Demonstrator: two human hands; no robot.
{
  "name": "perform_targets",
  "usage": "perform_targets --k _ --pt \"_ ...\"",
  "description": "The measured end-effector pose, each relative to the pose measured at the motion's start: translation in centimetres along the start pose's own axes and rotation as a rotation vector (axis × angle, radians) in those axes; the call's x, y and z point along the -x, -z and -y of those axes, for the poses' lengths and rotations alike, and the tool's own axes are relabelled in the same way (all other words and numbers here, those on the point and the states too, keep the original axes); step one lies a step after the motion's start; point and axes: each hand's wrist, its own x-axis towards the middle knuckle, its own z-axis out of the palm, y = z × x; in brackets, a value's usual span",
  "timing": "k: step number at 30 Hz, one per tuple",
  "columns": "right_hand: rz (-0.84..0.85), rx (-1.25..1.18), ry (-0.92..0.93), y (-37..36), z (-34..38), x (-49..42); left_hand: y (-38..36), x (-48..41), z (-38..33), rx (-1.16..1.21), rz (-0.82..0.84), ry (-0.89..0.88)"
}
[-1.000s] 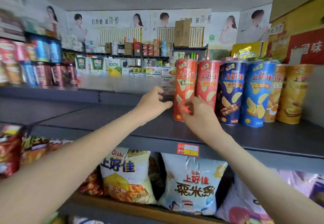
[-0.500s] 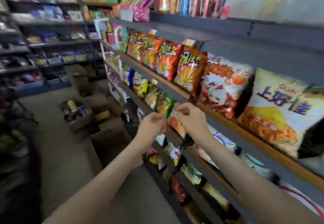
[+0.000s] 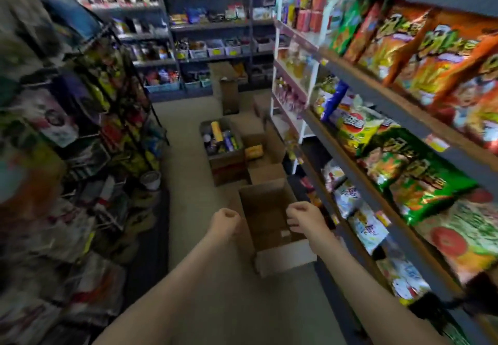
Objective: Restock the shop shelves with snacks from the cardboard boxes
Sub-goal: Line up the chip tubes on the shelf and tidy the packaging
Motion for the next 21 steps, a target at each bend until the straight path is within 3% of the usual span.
perform_targets --k 13,21 --pt "-0.042 -0.005 -0.033 -9.4 12.6 -26.5 8.0 -26.8 -7.3 0.14 -0.087 0.184" --pt "-0.023 0.134 -0.078 -17.6 21.5 -42.4 16.3 -44.5 -12.2 0.176 -0.163 0.236"
